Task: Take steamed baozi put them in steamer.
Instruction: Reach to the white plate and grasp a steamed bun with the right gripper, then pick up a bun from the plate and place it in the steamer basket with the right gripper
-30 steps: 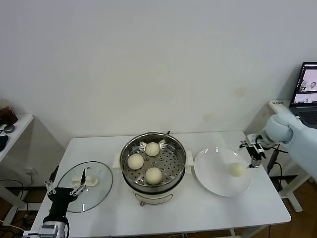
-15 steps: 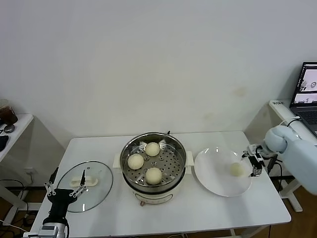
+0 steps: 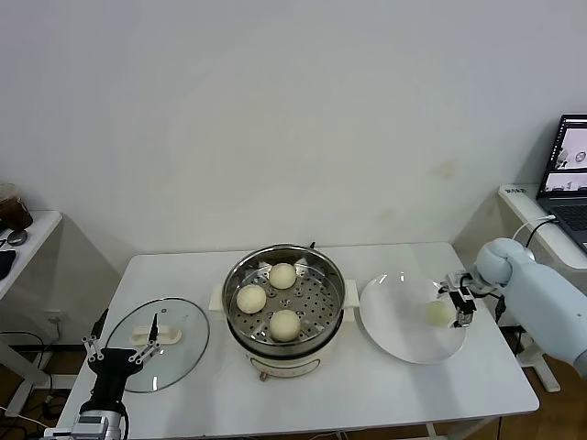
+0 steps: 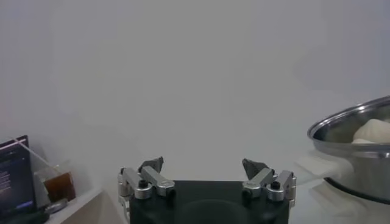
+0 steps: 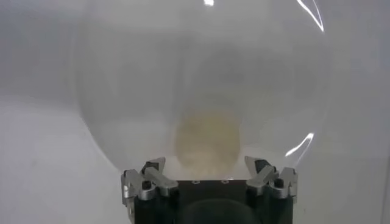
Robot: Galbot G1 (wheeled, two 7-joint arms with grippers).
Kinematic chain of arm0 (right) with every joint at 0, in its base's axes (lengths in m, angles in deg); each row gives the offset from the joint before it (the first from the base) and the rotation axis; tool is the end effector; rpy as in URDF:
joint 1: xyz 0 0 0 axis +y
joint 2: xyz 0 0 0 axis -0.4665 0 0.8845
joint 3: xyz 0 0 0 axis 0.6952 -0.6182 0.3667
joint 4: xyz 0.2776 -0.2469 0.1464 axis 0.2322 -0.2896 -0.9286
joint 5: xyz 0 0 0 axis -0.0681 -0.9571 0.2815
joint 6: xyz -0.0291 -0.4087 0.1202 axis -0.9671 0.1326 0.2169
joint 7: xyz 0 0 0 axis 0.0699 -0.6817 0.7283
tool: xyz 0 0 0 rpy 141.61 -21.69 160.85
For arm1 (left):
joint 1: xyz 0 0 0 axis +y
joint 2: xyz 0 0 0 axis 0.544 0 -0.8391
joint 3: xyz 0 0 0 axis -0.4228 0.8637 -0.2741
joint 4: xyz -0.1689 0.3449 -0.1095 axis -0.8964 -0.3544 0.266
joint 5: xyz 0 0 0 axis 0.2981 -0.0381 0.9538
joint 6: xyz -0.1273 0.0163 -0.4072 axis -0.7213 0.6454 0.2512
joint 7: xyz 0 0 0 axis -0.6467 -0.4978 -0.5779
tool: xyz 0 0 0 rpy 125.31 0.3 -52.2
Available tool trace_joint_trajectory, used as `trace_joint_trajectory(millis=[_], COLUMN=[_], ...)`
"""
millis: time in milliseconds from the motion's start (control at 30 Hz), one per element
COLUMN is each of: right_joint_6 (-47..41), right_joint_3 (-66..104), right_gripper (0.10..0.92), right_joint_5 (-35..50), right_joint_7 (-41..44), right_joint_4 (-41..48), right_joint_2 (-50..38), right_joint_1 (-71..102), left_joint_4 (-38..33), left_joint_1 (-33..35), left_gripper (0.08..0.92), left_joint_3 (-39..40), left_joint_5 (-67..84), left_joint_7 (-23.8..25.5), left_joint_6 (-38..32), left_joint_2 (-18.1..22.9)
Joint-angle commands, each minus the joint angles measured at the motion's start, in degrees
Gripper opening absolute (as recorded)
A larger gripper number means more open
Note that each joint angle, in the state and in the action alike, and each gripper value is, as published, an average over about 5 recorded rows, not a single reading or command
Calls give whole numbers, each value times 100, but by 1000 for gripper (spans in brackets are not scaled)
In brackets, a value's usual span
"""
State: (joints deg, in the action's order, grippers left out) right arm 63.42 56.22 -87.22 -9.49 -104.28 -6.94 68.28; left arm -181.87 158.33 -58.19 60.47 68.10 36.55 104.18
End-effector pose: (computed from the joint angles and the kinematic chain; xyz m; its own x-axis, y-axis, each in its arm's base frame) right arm 0.6298 -0.2559 -0.2775 -0.1850 -0.0402 0.9819 -0.9713 -0.1448 -0.1889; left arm 0.2014 0.1392 -0.3584 -0.9938 -0.0757 -0.0817 -0.0998 0.9304 0.3527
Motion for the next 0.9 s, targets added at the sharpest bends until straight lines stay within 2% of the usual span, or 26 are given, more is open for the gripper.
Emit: trace_joint_trajectory(millis=[33,300,467,667,900], right_joint_6=[-123,-274,-354,-650,-1211], right_joint_3=[67,-21,-152,-745,-1725], right_gripper=[803,615,557,523,418], right_joint_5=[-190,-199,2,708,1940], right_joint_7=[30,170,265,381,450], right_joint_4=[217,142,-51,-653,-1731], right_joint_2=[214,171,56,-315,-867], right_joint_1=[60,-17,-182,-724,-2028], left_joint_4=[-8,-13,-25,-19,-31], left_joint_1=[8,10,9,-4,-68], left_gripper=[823,823,823,823,823], left_joint_3=[-10,-21,-25,-27,-7], left_joint_5=[2,9,15,35,72], left_joint_7=[-3,-3,-2,-2,2], left_joint_6=[3,0,-1,-12,-7], left_joint_2=[5,22,22,17,-36])
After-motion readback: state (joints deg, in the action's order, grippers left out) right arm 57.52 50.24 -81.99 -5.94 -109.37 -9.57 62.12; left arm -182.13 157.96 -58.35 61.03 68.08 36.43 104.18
